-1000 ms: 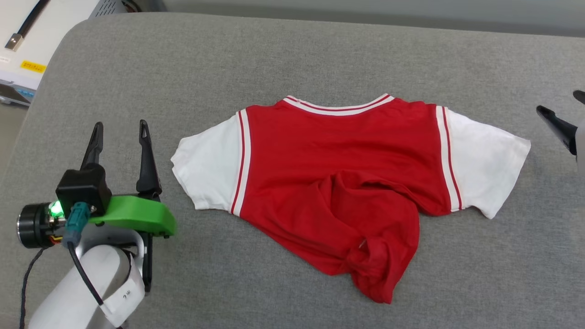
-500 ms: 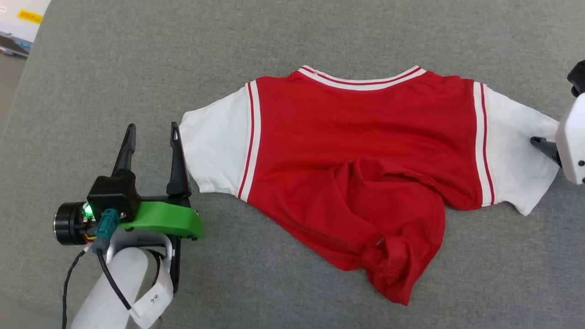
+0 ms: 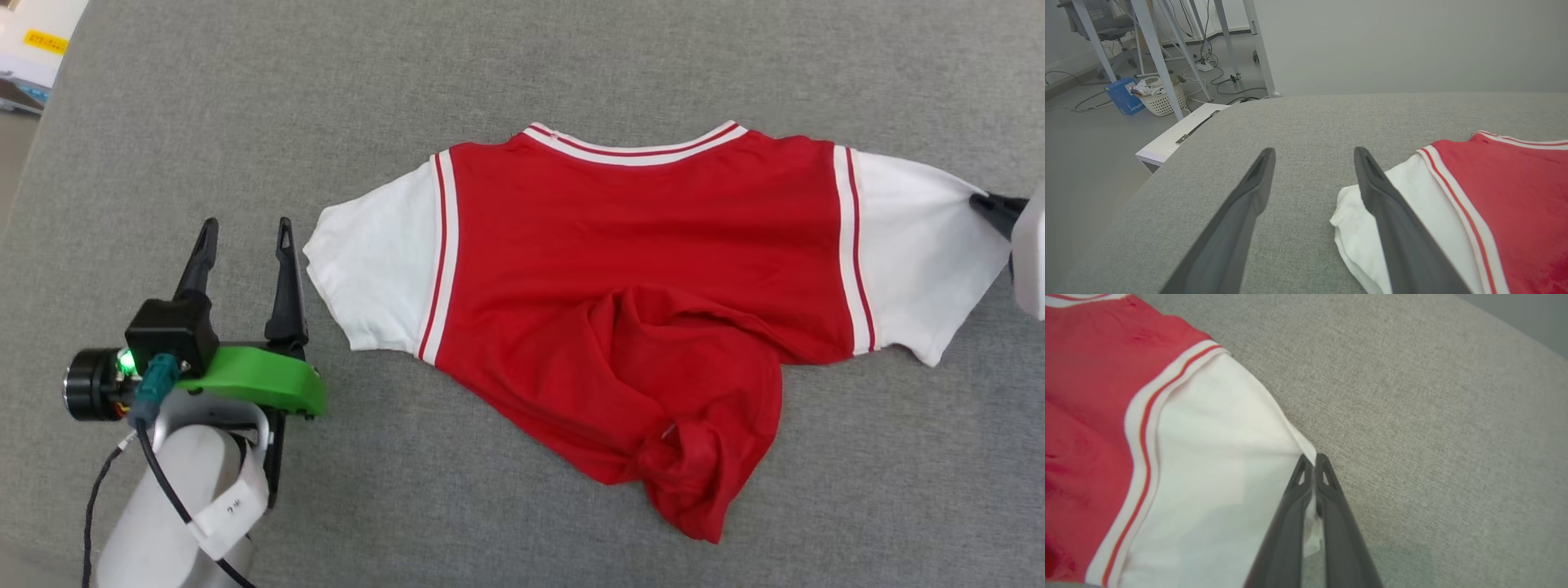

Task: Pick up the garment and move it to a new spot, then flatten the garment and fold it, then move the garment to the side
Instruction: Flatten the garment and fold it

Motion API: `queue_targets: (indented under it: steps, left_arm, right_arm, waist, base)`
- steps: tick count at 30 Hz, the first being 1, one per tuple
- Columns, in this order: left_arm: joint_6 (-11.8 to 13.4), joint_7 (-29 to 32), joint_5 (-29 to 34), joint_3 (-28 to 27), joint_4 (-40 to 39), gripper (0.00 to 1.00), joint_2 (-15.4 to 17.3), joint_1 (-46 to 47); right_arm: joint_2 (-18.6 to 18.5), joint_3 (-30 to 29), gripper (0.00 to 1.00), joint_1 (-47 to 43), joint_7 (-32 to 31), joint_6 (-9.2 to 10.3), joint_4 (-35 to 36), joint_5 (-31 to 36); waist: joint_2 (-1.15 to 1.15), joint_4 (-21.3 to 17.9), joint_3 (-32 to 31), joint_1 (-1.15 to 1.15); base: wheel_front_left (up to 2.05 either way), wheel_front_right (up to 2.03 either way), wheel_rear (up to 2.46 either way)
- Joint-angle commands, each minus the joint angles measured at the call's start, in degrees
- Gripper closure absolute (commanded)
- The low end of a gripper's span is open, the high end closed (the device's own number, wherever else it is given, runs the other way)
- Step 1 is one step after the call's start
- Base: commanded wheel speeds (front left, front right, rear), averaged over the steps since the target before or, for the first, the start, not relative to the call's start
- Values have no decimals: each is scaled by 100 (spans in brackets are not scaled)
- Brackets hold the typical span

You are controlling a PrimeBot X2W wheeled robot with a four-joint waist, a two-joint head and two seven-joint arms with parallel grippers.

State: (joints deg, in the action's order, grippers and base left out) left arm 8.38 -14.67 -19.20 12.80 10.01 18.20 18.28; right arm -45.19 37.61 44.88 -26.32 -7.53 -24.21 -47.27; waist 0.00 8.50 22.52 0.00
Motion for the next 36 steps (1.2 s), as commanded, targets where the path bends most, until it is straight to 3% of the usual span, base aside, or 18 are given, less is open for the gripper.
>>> queue_targets:
  steps: [1,5,11,17,23,27,31,36]
  left_arm:
    - [-116,-32,17,-60,60,0,97,207]
    - [-449,21,5,-97,239,0,412,576]
    - [-1022,841,-112,7,273,0,916,1367]
    - [-1495,2493,-553,487,473,0,1184,2359]
    - [-1582,4658,-1605,1487,718,0,1447,3293]
    - [-1584,5608,-2367,2087,938,0,1612,3667]
    - [-1585,6109,-2834,2533,1242,0,1744,3866]
    - [-1586,6201,-3096,2971,1565,0,1827,3961]
  right_arm:
    - [-117,-71,100,-64,161,4,90,-47]
    - [-456,-243,100,-323,427,4,418,-99]
    - [-697,-570,100,-800,533,4,774,-147]
    - [-617,-908,100,-1178,572,4,1005,-31]
    - [-420,-1205,100,-1286,415,4,1222,137]
    - [-302,-1334,100,-1282,305,4,1364,244]
    - [-194,-1430,100,-1253,238,4,1486,341]
    - [-105,-1505,100,-1200,173,4,1588,438]
  waist:
    - [0,-154,-179,0]
    - [0,-299,-346,0]
    - [0,-542,-381,0]
    - [0,-709,-221,0]
    - [0,-885,31,0]
    - [0,-977,181,0]
    - [0,-1084,344,0]
    - [0,-1166,544,0]
  base:
    - [0,0,0]
    - [0,0,0]
    - [0,0,0]
    - [0,0,0]
    - [0,0,0]
    - [0,0,0]
    - [0,0,0]
    - [0,0,0]
